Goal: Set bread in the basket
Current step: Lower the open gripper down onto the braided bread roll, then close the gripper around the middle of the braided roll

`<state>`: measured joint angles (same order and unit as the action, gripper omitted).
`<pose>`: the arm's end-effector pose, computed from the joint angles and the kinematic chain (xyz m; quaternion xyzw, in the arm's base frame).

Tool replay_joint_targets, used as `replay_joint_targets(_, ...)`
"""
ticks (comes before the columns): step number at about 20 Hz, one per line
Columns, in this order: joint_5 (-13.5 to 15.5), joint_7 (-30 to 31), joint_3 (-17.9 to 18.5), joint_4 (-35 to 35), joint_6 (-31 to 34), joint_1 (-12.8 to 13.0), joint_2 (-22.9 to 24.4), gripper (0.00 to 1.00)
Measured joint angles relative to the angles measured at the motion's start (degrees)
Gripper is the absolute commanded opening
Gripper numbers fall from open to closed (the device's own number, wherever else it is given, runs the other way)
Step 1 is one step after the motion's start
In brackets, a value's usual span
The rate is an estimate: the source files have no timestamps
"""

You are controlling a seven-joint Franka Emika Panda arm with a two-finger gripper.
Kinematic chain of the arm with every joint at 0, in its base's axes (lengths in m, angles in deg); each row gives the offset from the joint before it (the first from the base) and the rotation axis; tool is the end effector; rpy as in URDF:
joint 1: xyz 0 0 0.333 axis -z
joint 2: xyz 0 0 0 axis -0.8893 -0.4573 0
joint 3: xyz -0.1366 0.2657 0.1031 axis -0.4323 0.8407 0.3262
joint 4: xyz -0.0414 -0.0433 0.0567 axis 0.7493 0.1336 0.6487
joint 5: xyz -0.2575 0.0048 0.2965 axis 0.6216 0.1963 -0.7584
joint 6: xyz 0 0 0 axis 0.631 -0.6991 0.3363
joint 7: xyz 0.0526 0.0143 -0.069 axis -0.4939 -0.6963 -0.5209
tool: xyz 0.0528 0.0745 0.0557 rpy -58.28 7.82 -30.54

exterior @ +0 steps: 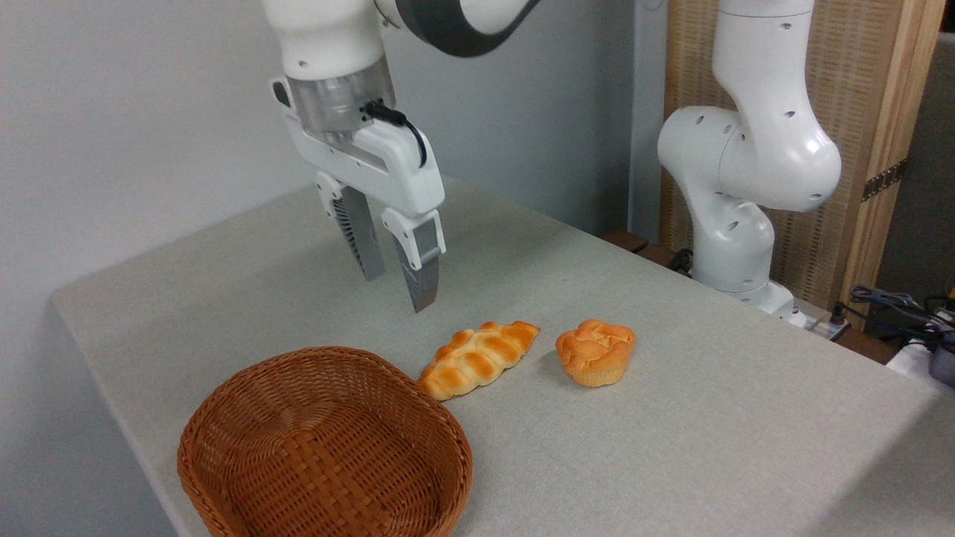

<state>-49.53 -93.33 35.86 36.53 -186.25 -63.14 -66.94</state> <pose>0.5303 -0.0740 0.5438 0.9326 -0.3589 -0.0181 0.0333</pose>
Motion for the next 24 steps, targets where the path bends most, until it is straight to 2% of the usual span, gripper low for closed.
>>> replay_joint_targets(5,0.0,-0.4,-2.0,7.5,-2.1,0.0,2.1,1.0)
replay_joint_targets(9,0.0,-2.0,-2.6,16.5,-10.7,0.0,3.6,1.0)
replay_joint_targets(12,-1.1,-4.6,-2.6,22.3,-13.9,-0.1,5.4,1.0)
replay_joint_targets(16,-4.4,-4.9,-2.6,24.8,-14.9,-0.1,6.2,1.0)
replay_joint_targets(21,-4.9,-5.0,-3.0,25.2,-15.4,-0.1,6.3,1.0)
replay_joint_targets(22,-4.9,-5.0,-3.0,25.5,-16.0,-0.1,6.2,0.98)
replay_joint_targets(24,-4.9,-5.0,-3.1,26.5,-17.9,-0.1,6.1,0.69)
